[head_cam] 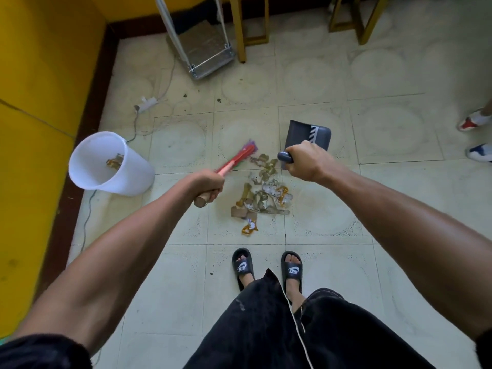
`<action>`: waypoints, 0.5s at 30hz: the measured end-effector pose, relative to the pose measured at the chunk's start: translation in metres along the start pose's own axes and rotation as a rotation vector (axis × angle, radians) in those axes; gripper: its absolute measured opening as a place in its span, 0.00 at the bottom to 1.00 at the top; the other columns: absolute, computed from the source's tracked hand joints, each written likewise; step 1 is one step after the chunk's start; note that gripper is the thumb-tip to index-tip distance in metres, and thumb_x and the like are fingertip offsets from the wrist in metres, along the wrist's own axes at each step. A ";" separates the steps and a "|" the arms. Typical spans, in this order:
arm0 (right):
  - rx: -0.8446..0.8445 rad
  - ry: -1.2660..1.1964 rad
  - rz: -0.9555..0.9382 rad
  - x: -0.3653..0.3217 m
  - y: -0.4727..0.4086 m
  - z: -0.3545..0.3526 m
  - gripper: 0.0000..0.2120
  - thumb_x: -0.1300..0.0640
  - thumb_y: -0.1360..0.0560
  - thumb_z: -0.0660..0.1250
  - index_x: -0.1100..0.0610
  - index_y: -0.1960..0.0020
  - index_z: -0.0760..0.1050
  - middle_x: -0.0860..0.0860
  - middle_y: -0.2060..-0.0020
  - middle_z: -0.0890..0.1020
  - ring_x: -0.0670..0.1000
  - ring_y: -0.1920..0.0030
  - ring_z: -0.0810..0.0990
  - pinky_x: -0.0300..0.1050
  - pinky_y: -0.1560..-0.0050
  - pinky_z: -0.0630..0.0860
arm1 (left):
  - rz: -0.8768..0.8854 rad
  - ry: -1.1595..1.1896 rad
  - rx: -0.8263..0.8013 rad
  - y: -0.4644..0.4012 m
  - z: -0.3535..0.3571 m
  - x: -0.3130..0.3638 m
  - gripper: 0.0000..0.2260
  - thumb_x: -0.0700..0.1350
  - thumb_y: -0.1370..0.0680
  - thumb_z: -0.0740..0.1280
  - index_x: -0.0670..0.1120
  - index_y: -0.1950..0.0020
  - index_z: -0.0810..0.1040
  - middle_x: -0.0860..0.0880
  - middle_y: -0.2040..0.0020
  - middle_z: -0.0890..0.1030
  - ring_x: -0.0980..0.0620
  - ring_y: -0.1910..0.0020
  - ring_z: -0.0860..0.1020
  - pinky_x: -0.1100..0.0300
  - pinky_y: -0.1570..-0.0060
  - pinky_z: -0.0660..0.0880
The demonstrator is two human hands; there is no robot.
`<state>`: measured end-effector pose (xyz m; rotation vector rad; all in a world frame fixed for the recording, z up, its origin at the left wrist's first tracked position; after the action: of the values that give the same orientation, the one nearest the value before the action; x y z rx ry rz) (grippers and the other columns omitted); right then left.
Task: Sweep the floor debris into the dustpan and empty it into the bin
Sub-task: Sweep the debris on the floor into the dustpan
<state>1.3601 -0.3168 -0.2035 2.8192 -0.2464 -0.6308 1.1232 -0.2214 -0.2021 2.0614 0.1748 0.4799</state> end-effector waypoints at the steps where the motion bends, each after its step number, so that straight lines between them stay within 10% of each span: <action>1: -0.001 -0.002 0.011 0.004 0.003 0.000 0.07 0.59 0.27 0.65 0.55 0.64 0.73 0.54 0.68 0.78 0.54 0.69 0.78 0.48 0.67 0.78 | 0.018 -0.038 0.022 -0.004 0.000 0.003 0.05 0.34 0.24 0.58 0.35 0.50 0.71 0.45 0.72 0.72 0.54 0.85 0.69 0.66 0.83 0.67; 15: -0.025 -0.098 0.331 0.035 0.052 0.033 0.13 0.57 0.24 0.62 0.54 0.67 0.68 0.52 0.70 0.73 0.57 0.67 0.76 0.48 0.68 0.74 | 0.098 -0.359 0.142 -0.081 0.025 0.032 0.11 0.35 0.24 0.56 0.37 0.42 0.71 0.45 0.68 0.71 0.53 0.81 0.64 0.68 0.82 0.63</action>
<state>1.3713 -0.3810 -0.2324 2.6388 -0.6992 -0.6877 1.1685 -0.1897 -0.2738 2.2650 -0.1090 0.1528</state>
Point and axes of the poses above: each hand's wrist, its own y-axis away from the middle knuckle, its own z-axis out of the palm, x = y × z, the point moved 1 cm from there along -y, towards the middle knuckle
